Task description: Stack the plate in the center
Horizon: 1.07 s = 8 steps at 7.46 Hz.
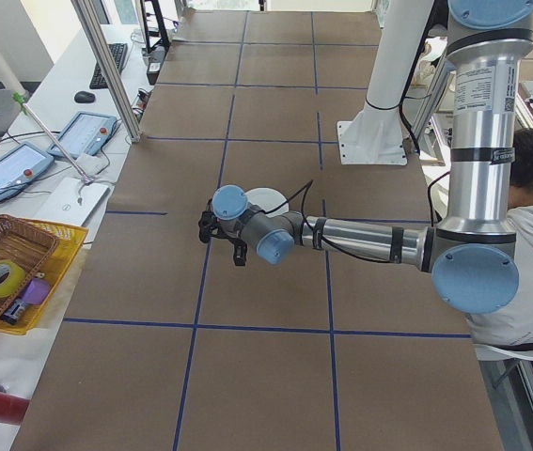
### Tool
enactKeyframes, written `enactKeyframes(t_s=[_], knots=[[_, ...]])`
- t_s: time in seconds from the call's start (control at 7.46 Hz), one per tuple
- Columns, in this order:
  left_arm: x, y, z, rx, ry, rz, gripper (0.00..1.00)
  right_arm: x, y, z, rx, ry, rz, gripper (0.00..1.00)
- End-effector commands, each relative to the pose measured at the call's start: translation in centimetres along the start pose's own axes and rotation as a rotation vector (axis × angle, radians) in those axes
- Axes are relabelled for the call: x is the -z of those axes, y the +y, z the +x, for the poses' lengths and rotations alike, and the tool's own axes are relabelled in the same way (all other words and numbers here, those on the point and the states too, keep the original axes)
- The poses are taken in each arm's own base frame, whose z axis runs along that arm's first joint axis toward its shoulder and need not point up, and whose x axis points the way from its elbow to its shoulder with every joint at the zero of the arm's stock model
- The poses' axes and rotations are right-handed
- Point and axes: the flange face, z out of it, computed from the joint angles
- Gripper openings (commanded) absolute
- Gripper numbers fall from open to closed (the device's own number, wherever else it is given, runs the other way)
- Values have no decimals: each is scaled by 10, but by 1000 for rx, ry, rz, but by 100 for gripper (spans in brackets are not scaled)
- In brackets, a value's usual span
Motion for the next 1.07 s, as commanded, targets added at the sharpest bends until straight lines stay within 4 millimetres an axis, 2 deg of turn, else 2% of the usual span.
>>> enactKeyframes(t_s=[0.0,0.13,0.27,0.4,0.67,0.8,0.94], knots=[[61,-3,-82,-98,-179,-1,100,0,0,0,-2,0,1,100],[93,3,-118,-117,-240,-44,100,0,0,0,-1,1,0,100],[116,6,-135,-137,-242,-47,100,0,0,0,-1,0,0,100],[135,18,-154,-87,-233,-13,100,0,0,0,-1,1,0,100],[136,28,-163,-67,-243,-15,100,0,0,1,0,1,1,100],[129,34,-171,-54,-240,-31,100,0,0,0,1,0,0,100],[130,35,-171,-50,-239,-27,100,0,0,0,-1,0,0,100]])
